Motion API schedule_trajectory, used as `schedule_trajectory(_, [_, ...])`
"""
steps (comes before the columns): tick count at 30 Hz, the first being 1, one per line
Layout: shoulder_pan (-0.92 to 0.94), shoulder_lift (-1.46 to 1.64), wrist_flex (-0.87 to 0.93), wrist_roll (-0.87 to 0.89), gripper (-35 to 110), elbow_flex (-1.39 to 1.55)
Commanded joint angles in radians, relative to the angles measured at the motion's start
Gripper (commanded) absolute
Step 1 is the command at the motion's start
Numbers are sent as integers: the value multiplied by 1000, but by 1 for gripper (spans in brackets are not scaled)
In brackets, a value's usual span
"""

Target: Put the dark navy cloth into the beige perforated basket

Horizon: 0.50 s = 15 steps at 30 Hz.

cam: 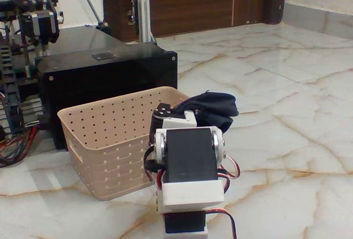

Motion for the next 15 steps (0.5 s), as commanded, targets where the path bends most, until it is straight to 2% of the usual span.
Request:
schedule_trajectory(1, [97,20,35,-239,0,-3])
schedule_trajectory(15, [78,17,35,-235,0,-18])
